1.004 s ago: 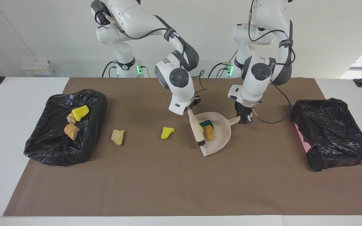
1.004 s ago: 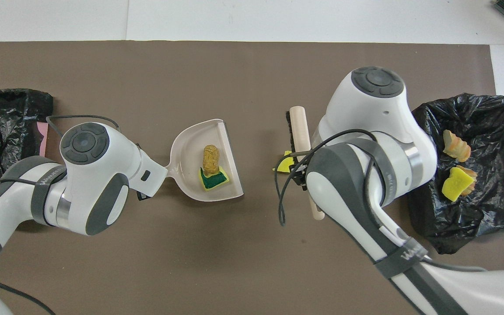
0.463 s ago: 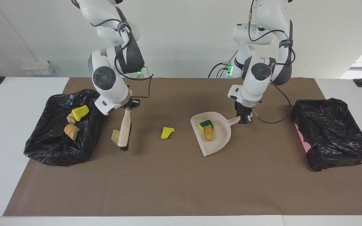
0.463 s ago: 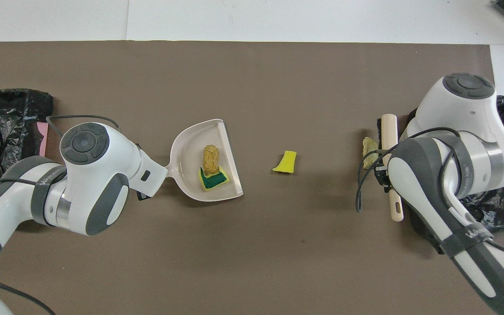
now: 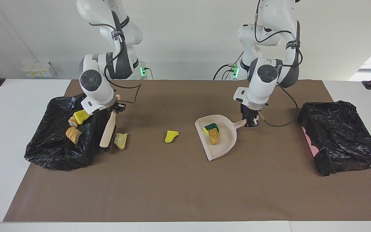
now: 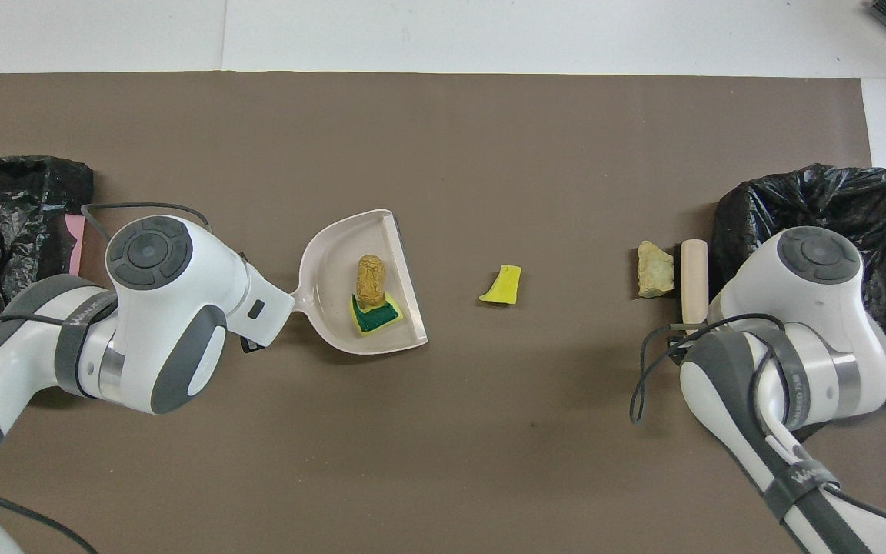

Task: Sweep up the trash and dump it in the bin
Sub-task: 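Move the brush with the right gripper behind the cork and sponge, then sweep the cork and sponge pieces into the dustpan with the right gripper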

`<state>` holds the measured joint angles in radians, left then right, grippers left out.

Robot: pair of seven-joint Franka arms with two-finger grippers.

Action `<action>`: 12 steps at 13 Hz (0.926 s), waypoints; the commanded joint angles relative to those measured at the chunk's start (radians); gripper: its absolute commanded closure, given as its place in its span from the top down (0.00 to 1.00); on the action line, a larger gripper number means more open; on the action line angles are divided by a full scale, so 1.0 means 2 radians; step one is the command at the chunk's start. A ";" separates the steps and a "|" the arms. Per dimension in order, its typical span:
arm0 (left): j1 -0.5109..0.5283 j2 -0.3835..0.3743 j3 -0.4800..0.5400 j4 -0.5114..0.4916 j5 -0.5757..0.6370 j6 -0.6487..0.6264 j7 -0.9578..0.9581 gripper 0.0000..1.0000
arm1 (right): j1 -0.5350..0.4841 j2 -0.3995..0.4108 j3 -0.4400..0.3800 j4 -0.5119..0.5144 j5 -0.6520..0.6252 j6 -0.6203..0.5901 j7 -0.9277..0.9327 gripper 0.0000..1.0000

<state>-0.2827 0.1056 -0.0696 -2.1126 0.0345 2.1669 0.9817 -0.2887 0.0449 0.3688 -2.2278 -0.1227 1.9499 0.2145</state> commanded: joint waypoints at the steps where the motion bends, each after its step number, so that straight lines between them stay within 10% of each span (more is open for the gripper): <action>1: 0.002 -0.017 0.001 -0.021 0.010 0.013 -0.010 0.00 | 0.027 0.001 0.007 -0.001 -0.010 0.018 -0.010 0.00; 12: 0.013 -0.024 0.002 -0.034 0.010 0.013 -0.014 0.00 | 0.216 0.109 0.007 0.130 0.113 0.016 0.022 0.00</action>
<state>-0.2660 0.0985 -0.0635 -2.1318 0.0345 2.1672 0.9721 0.1010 0.2148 0.3760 -2.0318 0.0495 1.9763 0.2281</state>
